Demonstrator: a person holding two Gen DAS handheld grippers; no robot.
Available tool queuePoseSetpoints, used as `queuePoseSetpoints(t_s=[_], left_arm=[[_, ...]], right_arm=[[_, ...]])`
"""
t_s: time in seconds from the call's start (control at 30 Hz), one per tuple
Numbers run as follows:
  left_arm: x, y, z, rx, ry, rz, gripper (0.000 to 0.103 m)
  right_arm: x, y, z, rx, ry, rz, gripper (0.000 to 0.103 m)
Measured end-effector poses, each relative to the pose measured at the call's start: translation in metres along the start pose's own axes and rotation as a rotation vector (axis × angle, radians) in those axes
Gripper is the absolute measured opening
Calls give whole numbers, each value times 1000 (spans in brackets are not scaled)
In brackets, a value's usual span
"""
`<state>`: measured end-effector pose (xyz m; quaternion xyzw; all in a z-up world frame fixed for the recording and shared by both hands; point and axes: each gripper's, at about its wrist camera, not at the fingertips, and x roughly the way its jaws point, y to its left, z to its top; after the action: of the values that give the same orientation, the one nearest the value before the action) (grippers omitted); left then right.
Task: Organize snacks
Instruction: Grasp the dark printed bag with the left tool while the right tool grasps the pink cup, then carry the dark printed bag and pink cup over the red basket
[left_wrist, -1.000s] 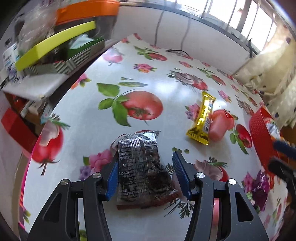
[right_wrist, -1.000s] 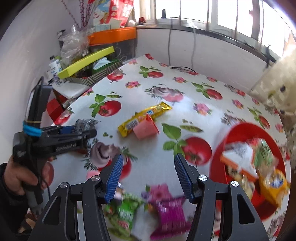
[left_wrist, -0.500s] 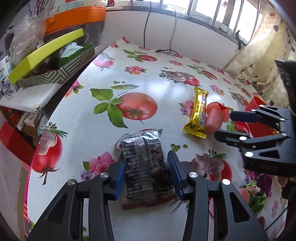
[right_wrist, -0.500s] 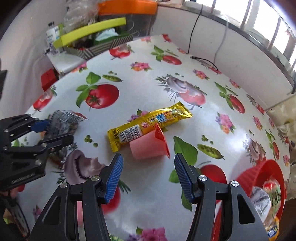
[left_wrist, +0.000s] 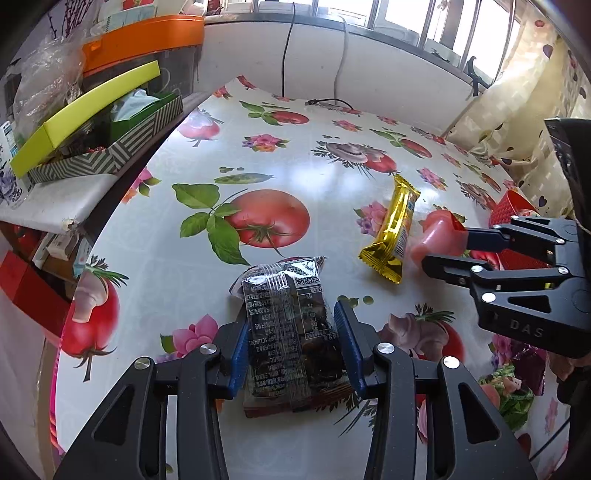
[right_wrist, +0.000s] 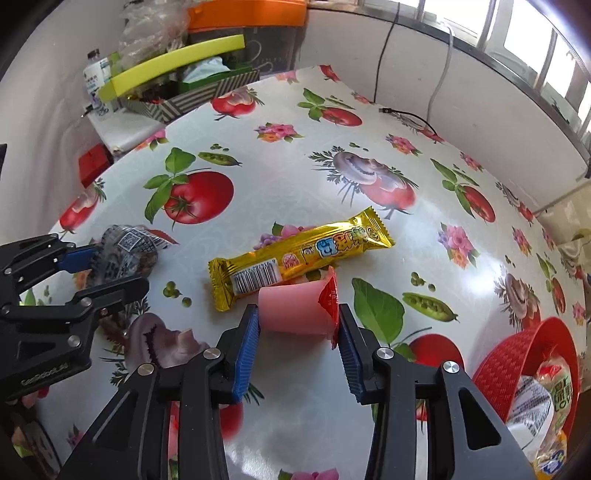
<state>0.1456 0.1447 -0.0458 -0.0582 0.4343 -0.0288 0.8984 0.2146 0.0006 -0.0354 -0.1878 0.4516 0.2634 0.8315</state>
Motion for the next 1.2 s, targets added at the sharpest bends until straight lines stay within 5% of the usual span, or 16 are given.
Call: queuePoseSetpoints(t_s=[1.2], left_arm=[[-96,-56,-13,55,-129,-102,40]], right_arm=[[-134,3,-74,171,-222,27,38]])
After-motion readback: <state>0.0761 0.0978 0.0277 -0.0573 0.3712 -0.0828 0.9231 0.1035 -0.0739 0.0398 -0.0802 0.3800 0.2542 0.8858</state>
